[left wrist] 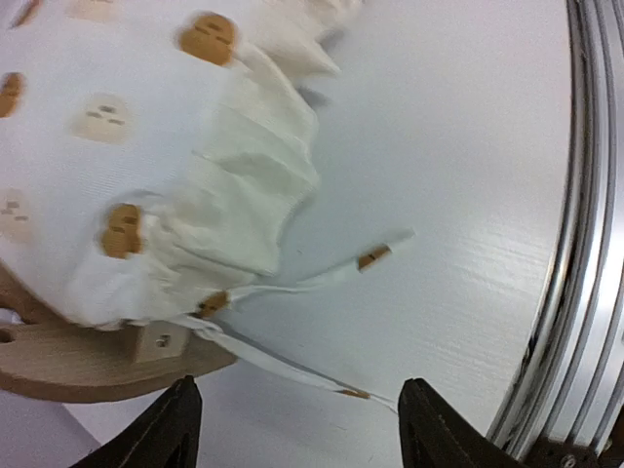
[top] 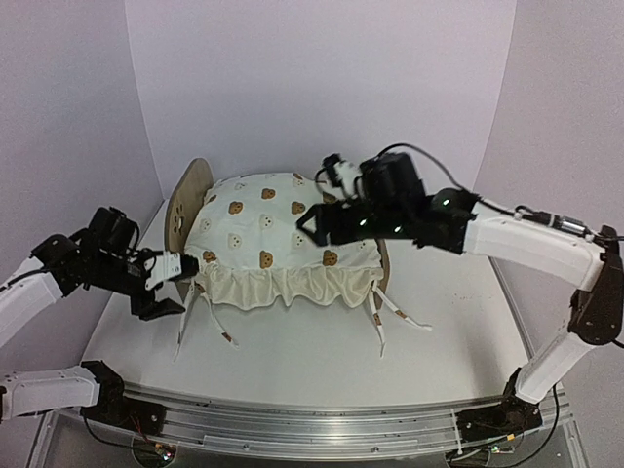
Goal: Set up the pet bed
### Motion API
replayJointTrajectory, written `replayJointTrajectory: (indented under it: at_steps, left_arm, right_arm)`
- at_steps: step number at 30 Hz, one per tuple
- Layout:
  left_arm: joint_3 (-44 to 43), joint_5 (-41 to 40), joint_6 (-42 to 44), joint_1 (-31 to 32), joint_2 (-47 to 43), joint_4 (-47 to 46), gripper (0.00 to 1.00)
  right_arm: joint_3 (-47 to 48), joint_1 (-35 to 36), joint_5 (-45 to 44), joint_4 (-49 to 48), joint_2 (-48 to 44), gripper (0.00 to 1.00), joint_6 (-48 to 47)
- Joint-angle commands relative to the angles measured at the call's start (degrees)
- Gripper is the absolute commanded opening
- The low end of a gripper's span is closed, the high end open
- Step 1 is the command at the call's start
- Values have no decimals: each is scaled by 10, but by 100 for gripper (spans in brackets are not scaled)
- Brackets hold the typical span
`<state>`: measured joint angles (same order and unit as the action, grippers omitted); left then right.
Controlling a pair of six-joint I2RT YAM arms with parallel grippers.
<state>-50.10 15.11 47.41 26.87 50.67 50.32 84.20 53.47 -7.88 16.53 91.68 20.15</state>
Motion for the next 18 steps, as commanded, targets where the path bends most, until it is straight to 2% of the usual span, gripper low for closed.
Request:
replayJointTrajectory:
  at_steps: [1,4,7,12,14,18]
  left_arm:
    - [-146,-71,-232,-31,41,-75,78]
    - [-234,-171,-315,-63,124,-78,88]
    - [-306,-217,-361,-95,198,-51,96]
    - [-349,-236,-368,-155,286,-49,100]
    - [-364,-214,-379,-178,317,-48,100]
    - [-386,-171,-362,-183,346,-48,100]
  right_arm:
    - [18,-124,-61,155,2,72,48]
    - [60,-196,-29,165,52,71,48]
    - [115,-241,21,165,130,69,46]
    - [182,-265,93,166,217,55,31]
    - [175,-266,95,166,224,46,32]
    - [122,-265,99,169,210,30,38]
